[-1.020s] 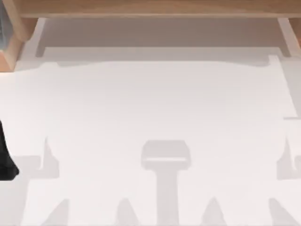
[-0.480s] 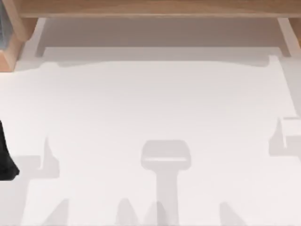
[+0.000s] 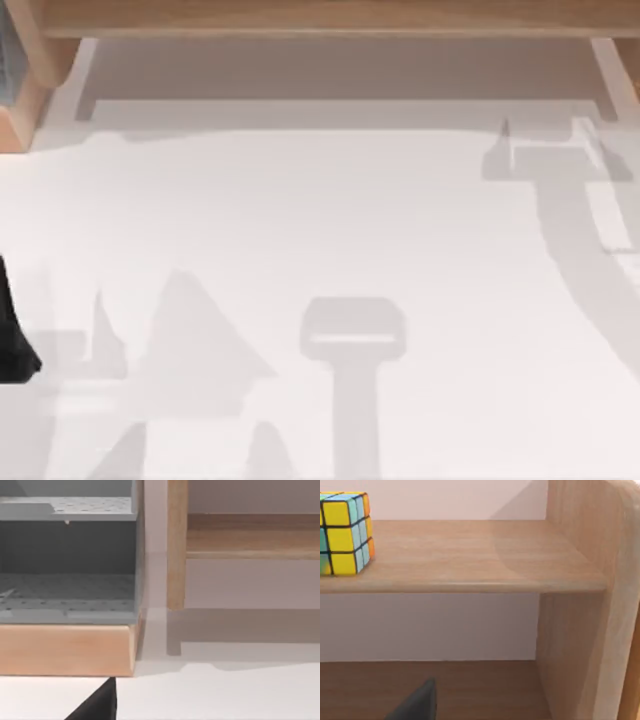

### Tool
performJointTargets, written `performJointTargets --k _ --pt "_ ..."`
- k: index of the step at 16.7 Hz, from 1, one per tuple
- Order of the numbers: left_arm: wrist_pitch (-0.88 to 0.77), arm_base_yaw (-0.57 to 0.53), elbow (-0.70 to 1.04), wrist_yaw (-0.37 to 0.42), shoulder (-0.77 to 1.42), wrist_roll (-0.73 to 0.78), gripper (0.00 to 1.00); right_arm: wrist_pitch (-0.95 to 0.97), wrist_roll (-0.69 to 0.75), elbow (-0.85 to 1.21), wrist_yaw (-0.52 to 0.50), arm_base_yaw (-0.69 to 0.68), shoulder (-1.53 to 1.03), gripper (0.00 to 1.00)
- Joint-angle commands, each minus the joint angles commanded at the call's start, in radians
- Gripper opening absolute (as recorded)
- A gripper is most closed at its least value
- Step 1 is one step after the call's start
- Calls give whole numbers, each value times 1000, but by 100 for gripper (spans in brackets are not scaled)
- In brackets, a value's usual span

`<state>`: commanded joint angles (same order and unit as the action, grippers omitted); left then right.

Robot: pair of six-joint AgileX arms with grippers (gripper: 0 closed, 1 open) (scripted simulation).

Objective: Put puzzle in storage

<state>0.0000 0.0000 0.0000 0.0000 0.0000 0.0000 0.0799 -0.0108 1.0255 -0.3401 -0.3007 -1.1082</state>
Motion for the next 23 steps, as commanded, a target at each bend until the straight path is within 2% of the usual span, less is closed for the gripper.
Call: performJointTargets --k 5,10,19,23 --pt "0 0 0 0 0 0 100 19 -1 380 -120 -125 -447 100" --pt "0 0 0 0 0 0 100 47 -6 637 -197 -205 -698 100" --pt "0 0 0 0 0 0 100 48 -7 686 -202 -211 -740 100" --pt "0 0 0 0 0 0 100 2 -9 794 -171 -178 -799 100"
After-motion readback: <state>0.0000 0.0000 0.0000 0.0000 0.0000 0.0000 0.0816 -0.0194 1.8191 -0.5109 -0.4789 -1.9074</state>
